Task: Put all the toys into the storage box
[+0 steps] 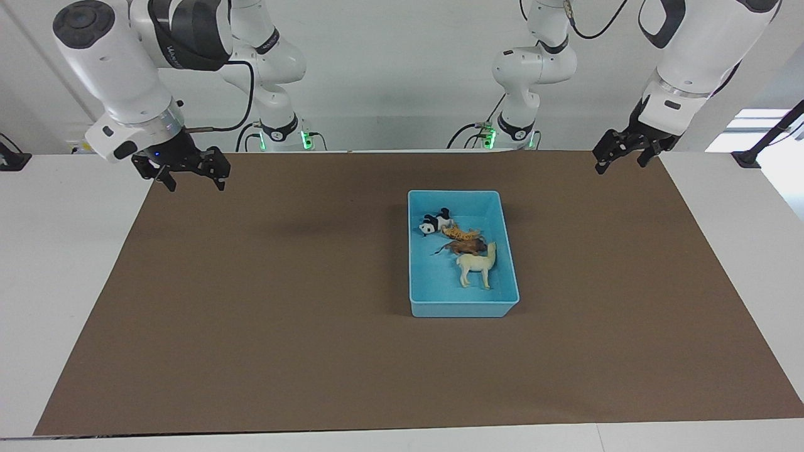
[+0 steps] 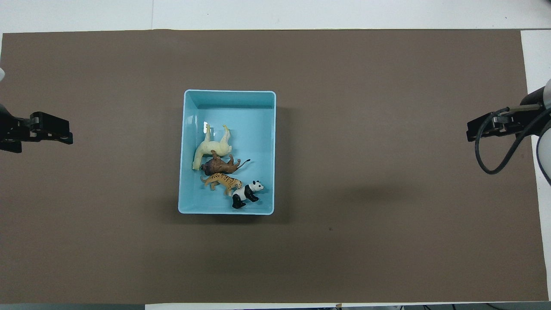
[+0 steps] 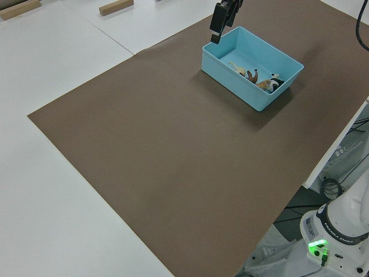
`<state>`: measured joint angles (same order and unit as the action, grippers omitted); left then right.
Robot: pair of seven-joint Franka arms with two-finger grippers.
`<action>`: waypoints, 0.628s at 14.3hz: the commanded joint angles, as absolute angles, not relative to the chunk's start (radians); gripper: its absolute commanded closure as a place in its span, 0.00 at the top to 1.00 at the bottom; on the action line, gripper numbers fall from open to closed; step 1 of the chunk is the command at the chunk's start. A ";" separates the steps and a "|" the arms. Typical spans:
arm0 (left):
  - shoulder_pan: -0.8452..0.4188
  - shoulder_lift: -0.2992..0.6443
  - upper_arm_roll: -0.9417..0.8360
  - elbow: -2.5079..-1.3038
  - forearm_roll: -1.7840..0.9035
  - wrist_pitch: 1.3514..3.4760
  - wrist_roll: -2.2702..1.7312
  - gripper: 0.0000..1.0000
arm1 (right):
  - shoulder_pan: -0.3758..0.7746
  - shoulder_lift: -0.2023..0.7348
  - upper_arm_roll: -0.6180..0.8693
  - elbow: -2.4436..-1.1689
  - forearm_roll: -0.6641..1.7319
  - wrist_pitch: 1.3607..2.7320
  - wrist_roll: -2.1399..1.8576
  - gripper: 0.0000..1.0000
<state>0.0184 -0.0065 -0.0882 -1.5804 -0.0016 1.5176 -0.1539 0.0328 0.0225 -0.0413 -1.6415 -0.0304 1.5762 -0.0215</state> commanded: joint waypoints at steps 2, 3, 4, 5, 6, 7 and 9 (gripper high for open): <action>-0.011 0.025 -0.084 -1.517 -0.023 1.476 -0.130 1.00 | 0.028 0.028 -0.031 -1.628 -0.040 1.568 -0.063 1.00; -0.017 0.018 -0.080 -1.522 -0.021 1.479 -0.132 1.00 | 0.028 0.028 -0.031 -1.629 -0.040 1.568 -0.083 1.00; -0.012 0.008 -0.086 -1.537 -0.020 1.479 -0.130 1.00 | 0.029 0.028 -0.032 -1.629 -0.040 1.566 -0.087 1.00; -0.011 -0.014 -0.086 -1.557 -0.020 1.482 -0.126 1.00 | 0.029 0.026 -0.032 -1.629 -0.038 1.566 -0.087 1.00; -0.014 -0.037 -0.084 -1.590 -0.020 1.491 -0.118 1.00 | 0.029 0.025 -0.031 -1.632 -0.037 1.566 -0.086 1.00; -0.015 -0.047 -0.084 -1.609 -0.020 1.508 -0.112 1.00 | 0.031 0.025 -0.029 -1.634 -0.037 1.566 -0.086 1.00; -0.015 -0.048 -0.084 -1.608 -0.017 1.512 -0.092 1.00 | 0.032 0.023 -0.025 -1.634 -0.037 1.563 -0.083 1.00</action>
<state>-0.0060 -0.0126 -0.0960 -1.5670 -0.0132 1.5020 -0.1248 0.0335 0.0225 -0.0335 -1.6414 -0.0304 1.5761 -0.0637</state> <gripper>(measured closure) 0.000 0.000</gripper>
